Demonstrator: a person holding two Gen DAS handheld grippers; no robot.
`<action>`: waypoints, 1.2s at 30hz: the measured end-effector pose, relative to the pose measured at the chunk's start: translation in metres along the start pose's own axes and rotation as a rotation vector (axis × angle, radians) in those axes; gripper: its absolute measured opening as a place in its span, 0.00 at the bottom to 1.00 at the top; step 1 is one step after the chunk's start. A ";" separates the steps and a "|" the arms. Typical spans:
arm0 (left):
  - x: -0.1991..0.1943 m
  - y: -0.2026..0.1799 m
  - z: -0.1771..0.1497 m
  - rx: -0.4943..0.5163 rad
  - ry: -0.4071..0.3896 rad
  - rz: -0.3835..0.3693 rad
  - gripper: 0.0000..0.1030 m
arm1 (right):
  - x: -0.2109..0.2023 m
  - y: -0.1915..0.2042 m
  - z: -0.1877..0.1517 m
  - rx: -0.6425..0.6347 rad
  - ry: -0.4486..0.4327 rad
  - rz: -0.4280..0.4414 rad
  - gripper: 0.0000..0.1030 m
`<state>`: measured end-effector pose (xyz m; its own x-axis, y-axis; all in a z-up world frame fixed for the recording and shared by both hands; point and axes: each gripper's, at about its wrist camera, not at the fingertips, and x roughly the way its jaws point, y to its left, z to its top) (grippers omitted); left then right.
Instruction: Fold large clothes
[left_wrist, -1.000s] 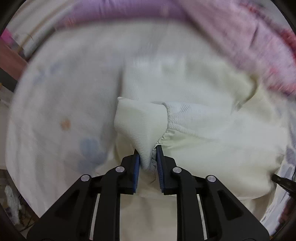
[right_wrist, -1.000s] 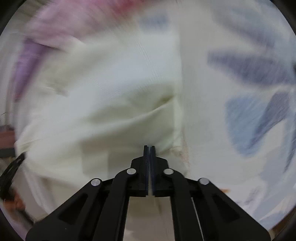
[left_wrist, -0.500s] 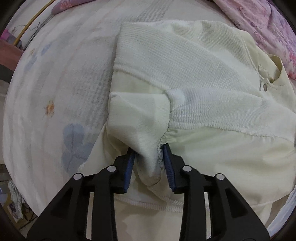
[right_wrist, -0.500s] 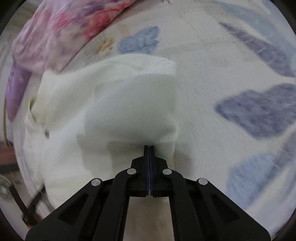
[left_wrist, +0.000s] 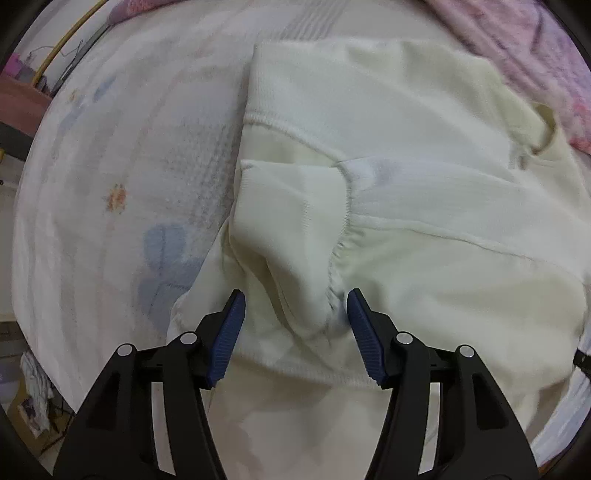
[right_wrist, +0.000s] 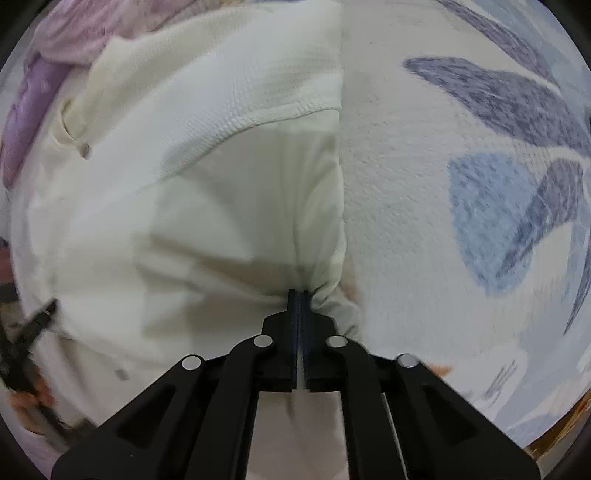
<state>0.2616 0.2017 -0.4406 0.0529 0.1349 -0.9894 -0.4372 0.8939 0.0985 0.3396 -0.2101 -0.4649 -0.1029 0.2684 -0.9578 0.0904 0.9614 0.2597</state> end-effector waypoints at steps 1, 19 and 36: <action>-0.005 -0.001 -0.003 0.003 -0.002 0.005 0.57 | -0.013 -0.002 -0.002 0.021 -0.032 0.036 0.16; -0.148 0.001 -0.063 0.033 -0.084 -0.072 0.62 | -0.155 0.055 -0.102 -0.161 -0.197 0.027 0.73; -0.297 -0.018 -0.208 0.023 -0.220 -0.096 0.67 | -0.287 0.028 -0.223 -0.247 -0.402 0.126 0.92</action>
<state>0.0672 0.0569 -0.1710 0.2891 0.1365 -0.9475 -0.4006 0.9162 0.0098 0.1506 -0.2468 -0.1556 0.2892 0.3858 -0.8761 -0.1647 0.9216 0.3514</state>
